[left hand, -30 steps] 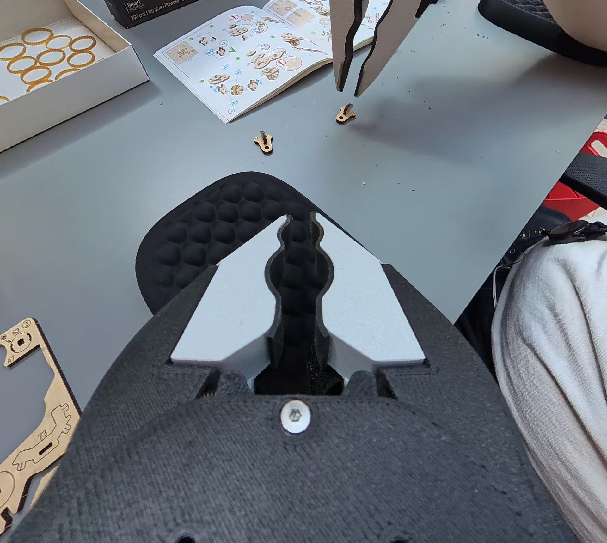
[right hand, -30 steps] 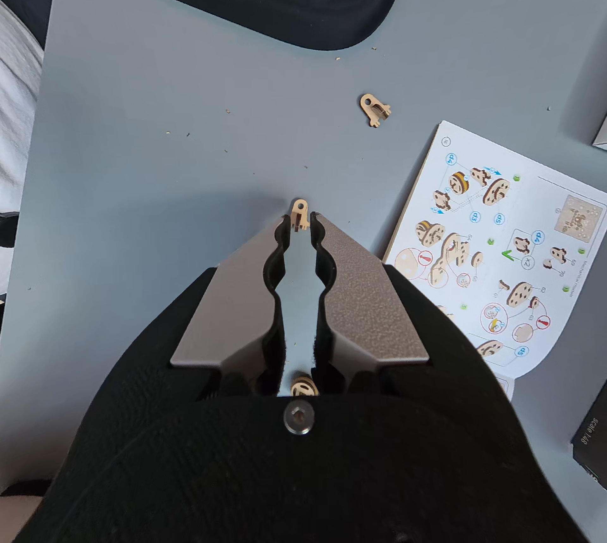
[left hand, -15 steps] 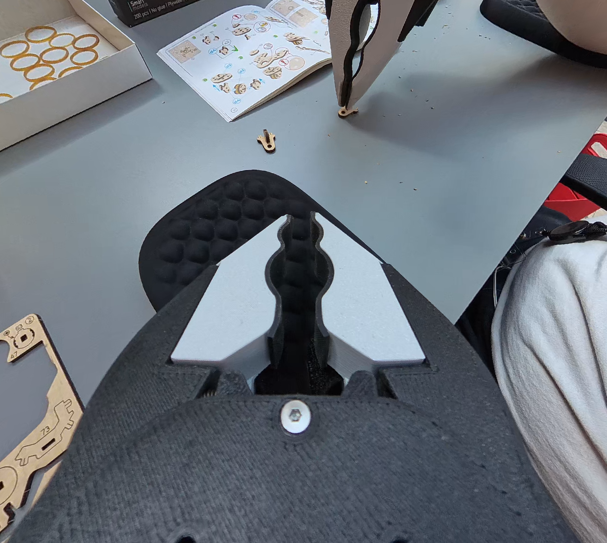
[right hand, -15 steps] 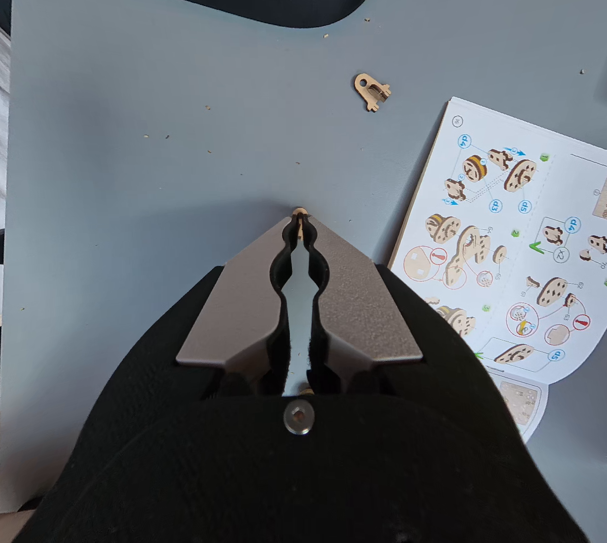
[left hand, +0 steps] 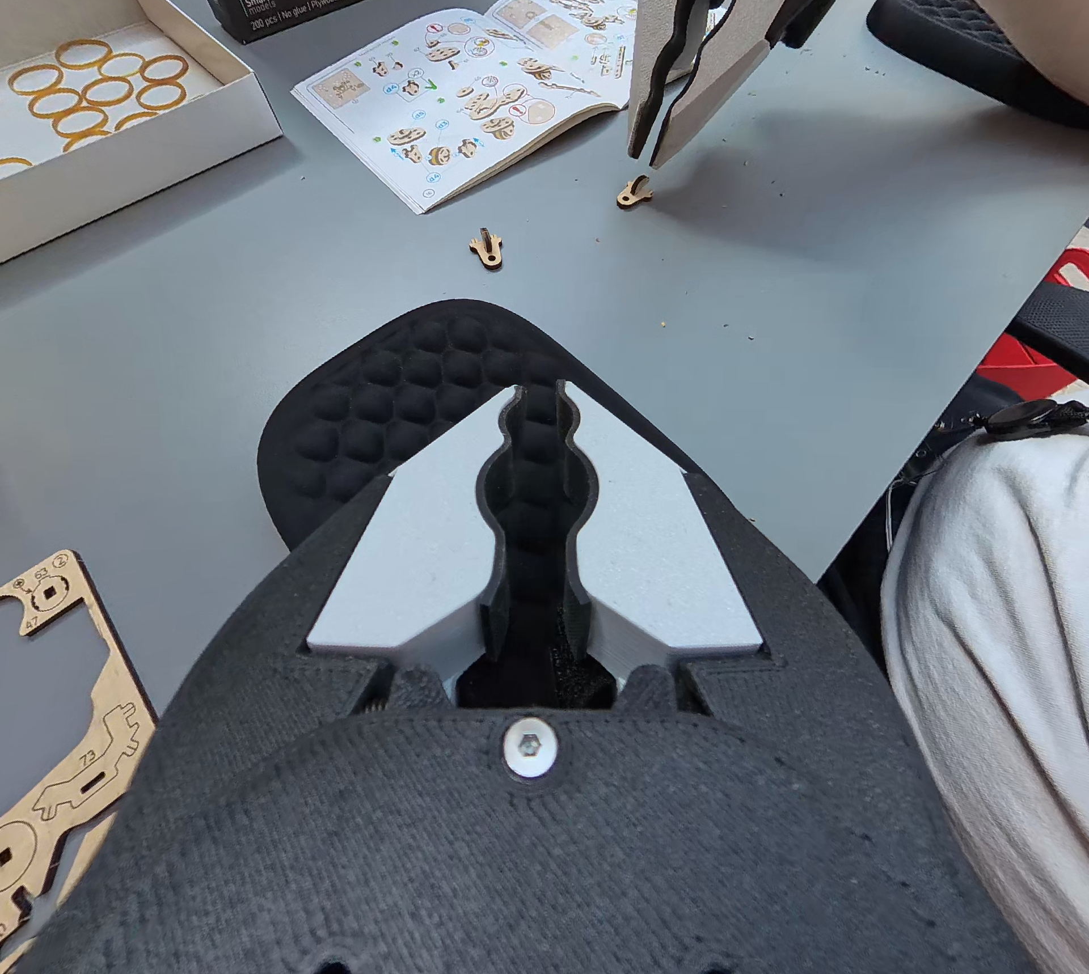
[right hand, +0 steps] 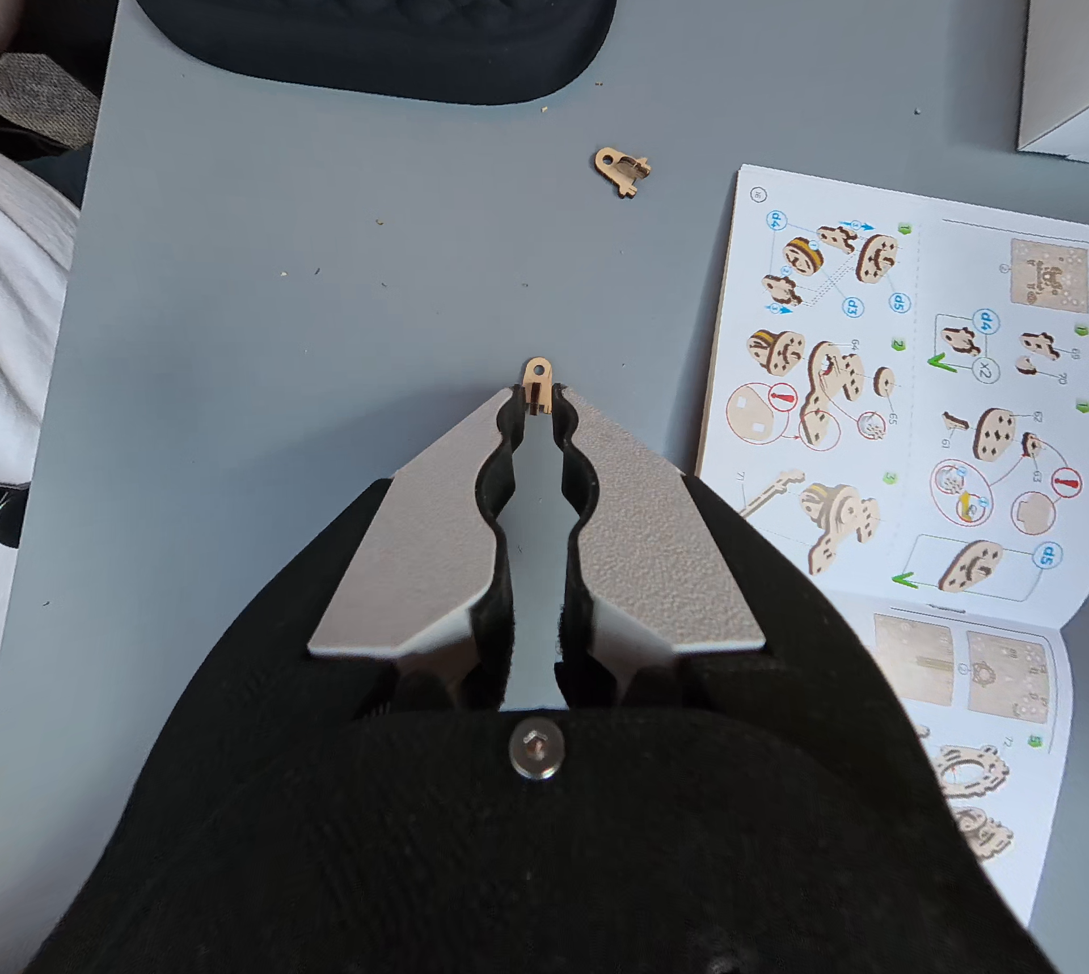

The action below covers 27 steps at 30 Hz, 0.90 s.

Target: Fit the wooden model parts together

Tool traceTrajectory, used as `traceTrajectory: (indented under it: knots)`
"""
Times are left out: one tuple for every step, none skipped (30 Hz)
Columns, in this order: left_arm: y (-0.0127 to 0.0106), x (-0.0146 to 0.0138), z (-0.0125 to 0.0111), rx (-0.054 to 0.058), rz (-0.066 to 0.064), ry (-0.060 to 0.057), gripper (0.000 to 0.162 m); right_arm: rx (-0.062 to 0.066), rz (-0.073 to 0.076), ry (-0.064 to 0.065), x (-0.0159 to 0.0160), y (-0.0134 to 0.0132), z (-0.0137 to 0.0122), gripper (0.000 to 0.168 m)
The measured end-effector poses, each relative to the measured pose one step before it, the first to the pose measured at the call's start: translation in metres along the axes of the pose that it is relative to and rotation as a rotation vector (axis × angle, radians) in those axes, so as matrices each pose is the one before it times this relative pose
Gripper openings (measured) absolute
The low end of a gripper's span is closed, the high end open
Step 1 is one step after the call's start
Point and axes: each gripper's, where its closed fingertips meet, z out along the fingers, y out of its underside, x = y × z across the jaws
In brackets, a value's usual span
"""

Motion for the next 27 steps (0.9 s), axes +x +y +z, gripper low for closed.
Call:
traceTrajectory:
  knots:
    - [0.00027,-0.00006,0.00060,-0.0017,-0.0015,0.0005,0.009,0.0027,0.0162,-0.0053,-0.00053,0.00204,0.00005,0.009]
    - [0.00002,0.00024,0.00056,-0.0011,-0.0002,0.0006,0.009,0.0065,0.0100,-0.0040,-0.00033,0.00102,0.00041,0.010]
    - [-0.00018,0.00068,0.00048,-0.0008,0.0014,0.0004,0.009,0.0085,0.0076,-0.0058,-0.00053,0.00063,0.00072,0.012]
    - [-0.00035,0.00088,0.00025,-0.0011,0.0030,0.0003,0.008,0.0063,0.0102,-0.0048,-0.00011,0.00073,0.00106,0.012]
    - [-0.00042,0.00091,0.00001,-0.0012,0.0045,-0.0006,0.008,0.0069,0.0090,0.0018,0.00081,0.00046,0.00098,0.014]
    - [-0.00038,0.00065,-0.00015,-0.0008,0.0048,-0.0021,0.008,0.0099,0.0055,-0.0001,0.00022,0.00015,0.00086,0.014]
    - [-0.00030,0.00036,-0.00020,-0.0002,0.0034,-0.0025,0.008,0.0079,0.0044,-0.0023,-0.00021,0.00046,0.00083,0.014]
    - [-0.00016,0.00010,-0.00035,0.0003,0.0013,-0.0018,0.008,0.0059,0.0034,0.0010,0.00033,0.00079,0.00076,0.013]
    - [-0.00013,-0.00006,-0.00039,0.0013,-0.0005,-0.0004,0.008,0.0032,0.0033,-0.0009,0.00024,0.00097,0.00084,0.013]
    - [-0.00013,-0.00027,-0.00031,0.0020,-0.0018,0.0000,0.008,0.0038,0.0013,0.0012,0.00051,0.00049,0.00083,0.013]
    - [0.00003,-0.00046,-0.00012,0.0014,-0.0024,0.0002,0.008,0.0017,0.0017,-0.0013,0.00031,0.00060,0.00082,0.011]
    - [0.00017,-0.00048,-0.00001,0.0006,-0.0026,0.0002,0.008,0.0010,0.0017,0.0004,0.00075,0.00022,0.00088,0.010]
    - [0.00014,-0.00026,0.00008,0.0003,-0.0020,0.0007,0.008,0.0049,-0.0021,-0.0017,0.00007,-0.00023,0.00061,0.003]
    - [0.00027,0.00006,0.00012,0.0000,-0.0007,0.0011,0.008,-0.0015,0.0018,-0.0065,-0.00040,0.00062,0.00055,0.003]
    - [0.00026,-0.00001,-0.00002,-0.0001,0.0007,0.0001,0.008,0.0049,0.0031,-0.0012,0.00056,-0.00076,-0.00045,0.003]
    - [0.00016,0.00008,-0.00008,0.0001,0.0010,-0.0007,0.008,0.0014,-0.0021,0.0020,0.00069,-0.00027,-0.00103,0.003]
    - [0.00015,-0.00001,-0.00017,0.0006,-0.0002,0.0004,0.008,-0.0113,-0.0064,-0.0073,-0.00111,0.00044,-0.00150,0.003]
    - [0.00012,-0.00003,-0.00010,0.0004,-0.0015,0.0008,0.008,-0.0090,-0.0097,0.0048,0.00003,-0.00124,-0.00238,0.003]
    - [0.00007,-0.00031,-0.00001,0.0004,-0.0014,0.0001,0.008,-0.0220,-0.0130,-0.0032,-0.00158,-0.00104,-0.00278,0.003]
    - [-0.00014,-0.00021,-0.00021,0.0014,-0.0010,0.0001,0.008,-0.0417,-0.0147,-0.0042,-0.00149,0.00025,-0.00286,0.003]
    - [-0.00028,-0.00017,0.00000,0.0016,-0.0013,0.0001,0.008,-0.0478,-0.0251,0.0062,-0.00024,0.00037,-0.00244,0.002]
    - [-0.00029,-0.00013,0.00006,0.0014,-0.0012,0.0000,0.008,-0.0438,-0.0315,0.0099,0.00010,-0.00076,-0.00180,0.002]
    - [-0.00015,0.00014,0.00013,0.0008,-0.0003,0.0005,0.008,-0.0410,-0.0283,-0.0074,-0.00217,-0.00163,-0.00111,0.002]
    - [-0.00007,0.00031,0.00022,-0.0005,0.0007,0.0004,0.008,-0.0508,-0.0249,-0.0102,-0.00205,-0.00057,-0.00015,0.002]
    - [0.00011,0.00025,0.00025,-0.0012,0.0014,-0.0006,0.008,-0.0593,-0.0253,0.0006,0.00009,0.00067,0.00032,0.002]
    - [0.00004,0.00038,0.00016,-0.0012,0.0015,-0.0002,0.008,-0.0616,-0.0229,-0.0064,-0.00049,0.00115,0.00112,0.002]
    - [-0.00006,0.00035,0.00009,-0.0010,0.0011,0.0004,0.008,-0.0632,-0.0224,-0.0050,-0.00027,0.00180,0.00175,0.002]
